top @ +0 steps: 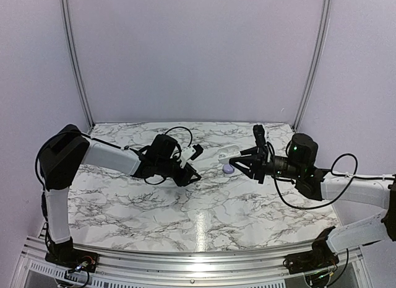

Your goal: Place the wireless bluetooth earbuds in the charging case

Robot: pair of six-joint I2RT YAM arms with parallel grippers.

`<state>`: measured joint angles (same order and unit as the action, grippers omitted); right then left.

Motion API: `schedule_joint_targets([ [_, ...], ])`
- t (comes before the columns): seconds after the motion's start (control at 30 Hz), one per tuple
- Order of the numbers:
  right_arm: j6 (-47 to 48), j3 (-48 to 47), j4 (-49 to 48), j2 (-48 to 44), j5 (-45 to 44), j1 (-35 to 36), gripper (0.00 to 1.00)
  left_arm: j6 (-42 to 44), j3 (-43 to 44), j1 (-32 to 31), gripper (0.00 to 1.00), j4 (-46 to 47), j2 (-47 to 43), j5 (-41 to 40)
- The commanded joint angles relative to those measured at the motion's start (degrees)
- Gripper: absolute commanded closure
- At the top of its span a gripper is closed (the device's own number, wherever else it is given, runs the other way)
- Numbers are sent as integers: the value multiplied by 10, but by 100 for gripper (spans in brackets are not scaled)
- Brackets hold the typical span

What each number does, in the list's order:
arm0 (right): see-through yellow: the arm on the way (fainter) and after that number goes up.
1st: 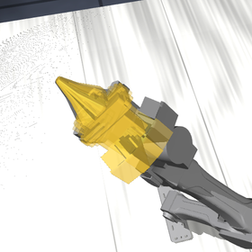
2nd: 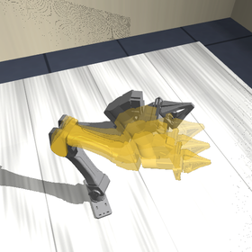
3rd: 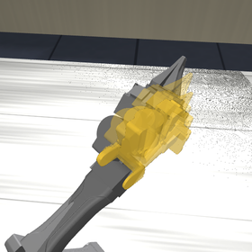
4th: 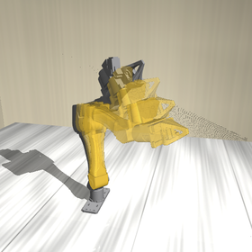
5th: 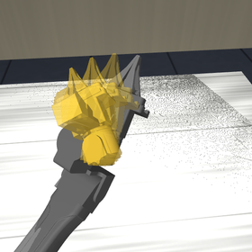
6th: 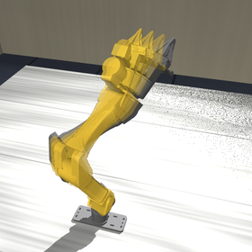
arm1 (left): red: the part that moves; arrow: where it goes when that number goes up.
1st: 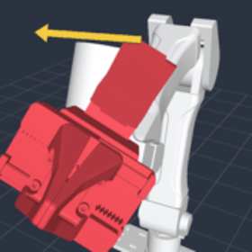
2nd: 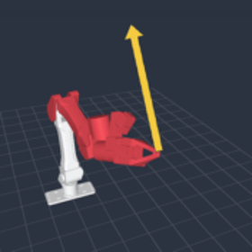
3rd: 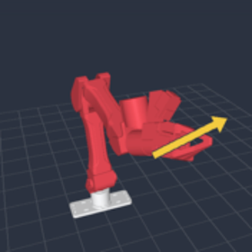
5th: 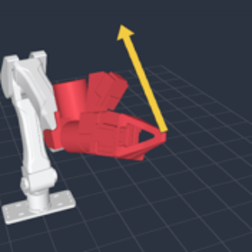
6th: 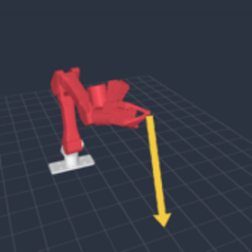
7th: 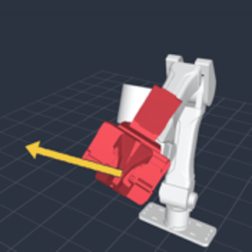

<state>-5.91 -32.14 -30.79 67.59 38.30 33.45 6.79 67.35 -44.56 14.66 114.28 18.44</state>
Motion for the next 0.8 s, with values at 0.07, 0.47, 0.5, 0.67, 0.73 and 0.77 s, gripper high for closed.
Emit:
schedule_joint_targets([
  [0.07, 5, -3, 10, -19, -3, -7, 100, 17, 63, 3, 63, -36, 52, 2],
  [0.47, 4, -2, 8, -15, 0, -7, 100, 36, 90, -4, 68, -78, 79, 6],
  [0.5, 3, -2, 8, -15, 0, -7, 100, 38, 92, -5, 68, -79, 82, 7],
  [0.67, 3, -3, 8, -14, -1, -7, 100, 35, 104, -8, 68, -88, 97, 17],
  [0.73, 4, -3, 10, -15, -1, -7, 100, 39, 108, -8, 70, -97, 102, 12],
  [0.77, 5, -4, 11, -15, -2, -7, 100, 40, 107, -8, 71, -98, 102, 10],
])
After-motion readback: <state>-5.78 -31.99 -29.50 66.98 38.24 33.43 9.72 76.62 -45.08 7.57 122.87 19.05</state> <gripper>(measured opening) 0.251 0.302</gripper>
